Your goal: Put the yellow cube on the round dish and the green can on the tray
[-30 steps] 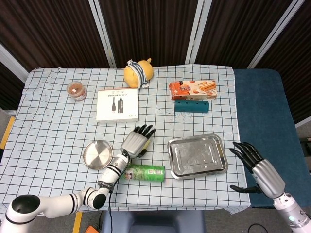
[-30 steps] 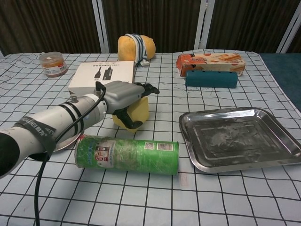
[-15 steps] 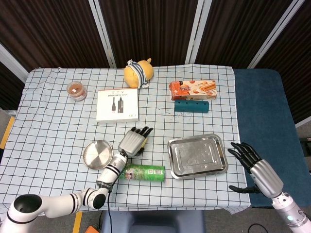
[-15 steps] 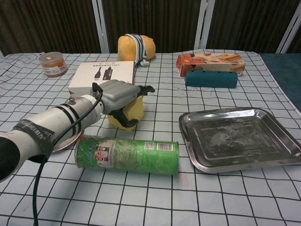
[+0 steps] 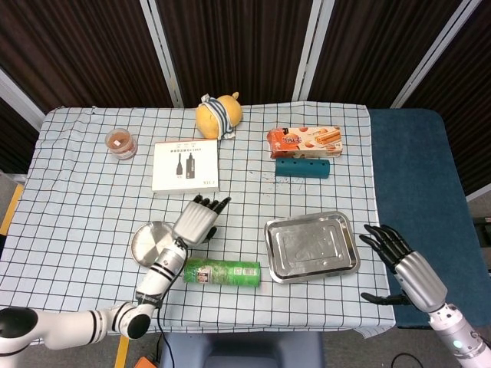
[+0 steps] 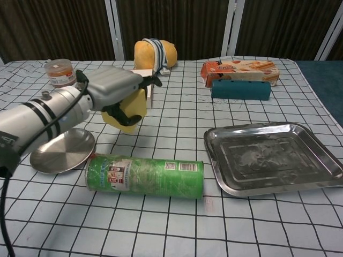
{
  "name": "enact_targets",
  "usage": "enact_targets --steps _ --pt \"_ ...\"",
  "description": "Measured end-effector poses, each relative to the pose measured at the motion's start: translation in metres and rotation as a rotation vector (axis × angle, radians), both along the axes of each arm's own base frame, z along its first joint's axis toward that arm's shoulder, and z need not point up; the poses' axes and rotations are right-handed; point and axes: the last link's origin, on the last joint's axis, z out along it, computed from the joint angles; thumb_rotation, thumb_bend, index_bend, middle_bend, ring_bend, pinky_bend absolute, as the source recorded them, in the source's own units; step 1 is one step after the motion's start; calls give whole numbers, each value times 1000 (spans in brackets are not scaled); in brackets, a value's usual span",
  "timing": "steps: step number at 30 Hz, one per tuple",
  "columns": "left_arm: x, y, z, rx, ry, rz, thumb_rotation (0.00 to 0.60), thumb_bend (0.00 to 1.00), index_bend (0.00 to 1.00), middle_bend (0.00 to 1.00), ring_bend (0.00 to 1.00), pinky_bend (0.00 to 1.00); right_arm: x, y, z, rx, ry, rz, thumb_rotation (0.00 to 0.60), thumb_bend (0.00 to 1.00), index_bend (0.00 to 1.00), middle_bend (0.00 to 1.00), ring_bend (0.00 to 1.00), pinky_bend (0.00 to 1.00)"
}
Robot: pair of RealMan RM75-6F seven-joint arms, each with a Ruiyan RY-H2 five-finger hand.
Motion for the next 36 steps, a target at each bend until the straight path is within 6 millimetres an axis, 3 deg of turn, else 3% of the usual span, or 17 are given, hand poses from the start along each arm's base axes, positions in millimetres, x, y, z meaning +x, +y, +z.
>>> enact_targets --steps 3,6,10,16,18,23,36 --pt "-18 -6 25 38 39 24 600 580 141 327 521 862 0 0 -1 5 1 0 600 41 0 0 0 0" --pt "-40 -12 39 56 88 59 600 580 147 327 521 861 0 0 -1 4 3 0 600 42 0 0 0 0" --pt "-73 -23 44 59 134 118 600 576 149 327 521 862 1 0 -2 1 4 -1 600 42 0 0 0 0" --pt "-98 -27 48 60 111 177 600 569 149 314 500 828 1 -1 -4 1 13 -5 600 42 0 0 0 0" --pt "-101 -28 50 70 110 174 600 555 136 285 454 782 1 -1 -5 3 17 -7 600 42 0 0 0 0" --pt "-106 -35 55 73 114 189 600 478 23 152 234 420 2 -1 -5 4 15 -9 600 41 0 0 0 0" --pt "-118 -50 66 9 106 283 600 416 0 0 24 246 2 -2 -6 1 16 -12 600 42 0 0 0 0"
